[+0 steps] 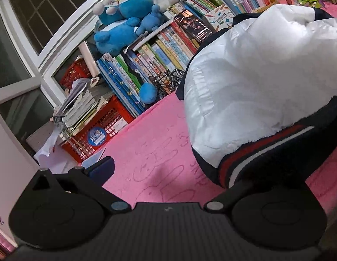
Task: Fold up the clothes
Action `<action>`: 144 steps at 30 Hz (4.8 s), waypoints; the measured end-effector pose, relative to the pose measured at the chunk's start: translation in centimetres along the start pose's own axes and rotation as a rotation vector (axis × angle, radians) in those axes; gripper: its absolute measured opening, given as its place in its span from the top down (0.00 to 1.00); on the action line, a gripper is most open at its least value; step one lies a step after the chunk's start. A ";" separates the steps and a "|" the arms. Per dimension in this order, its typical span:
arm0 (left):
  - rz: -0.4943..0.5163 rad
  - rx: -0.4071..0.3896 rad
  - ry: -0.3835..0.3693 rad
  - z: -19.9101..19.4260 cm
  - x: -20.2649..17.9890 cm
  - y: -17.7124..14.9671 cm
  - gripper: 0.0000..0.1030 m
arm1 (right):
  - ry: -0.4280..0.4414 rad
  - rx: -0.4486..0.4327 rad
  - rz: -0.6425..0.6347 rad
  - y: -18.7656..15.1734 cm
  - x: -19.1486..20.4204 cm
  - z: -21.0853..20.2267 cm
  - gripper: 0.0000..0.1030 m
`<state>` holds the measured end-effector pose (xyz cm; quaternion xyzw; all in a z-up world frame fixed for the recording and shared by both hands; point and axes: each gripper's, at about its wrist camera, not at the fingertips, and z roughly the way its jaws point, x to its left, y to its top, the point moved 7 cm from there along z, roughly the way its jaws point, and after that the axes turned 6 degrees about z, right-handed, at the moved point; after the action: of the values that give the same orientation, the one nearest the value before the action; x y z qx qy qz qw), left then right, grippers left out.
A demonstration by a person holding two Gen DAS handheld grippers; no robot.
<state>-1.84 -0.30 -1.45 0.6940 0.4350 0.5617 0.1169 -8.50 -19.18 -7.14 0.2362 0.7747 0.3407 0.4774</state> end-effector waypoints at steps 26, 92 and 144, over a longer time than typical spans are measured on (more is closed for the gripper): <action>-0.299 -0.022 -0.609 -3.3 4.5 -2.0 0.00 | 0.224 0.123 0.594 -4.8 -14.9 -4.8 0.27; -0.463 -0.040 -0.553 3.6 3.9 4.2 0.00 | -0.038 0.474 0.632 -5.9 -18.0 17.1 0.51; -0.093 0.123 -0.462 23.1 -8.0 17.6 0.78 | -0.193 0.387 0.585 -7.3 -17.2 15.2 0.29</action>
<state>26.94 -9.08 -3.27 0.7890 0.4617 0.3546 0.1966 12.28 -31.23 -7.40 0.5648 0.6761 0.2859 0.3771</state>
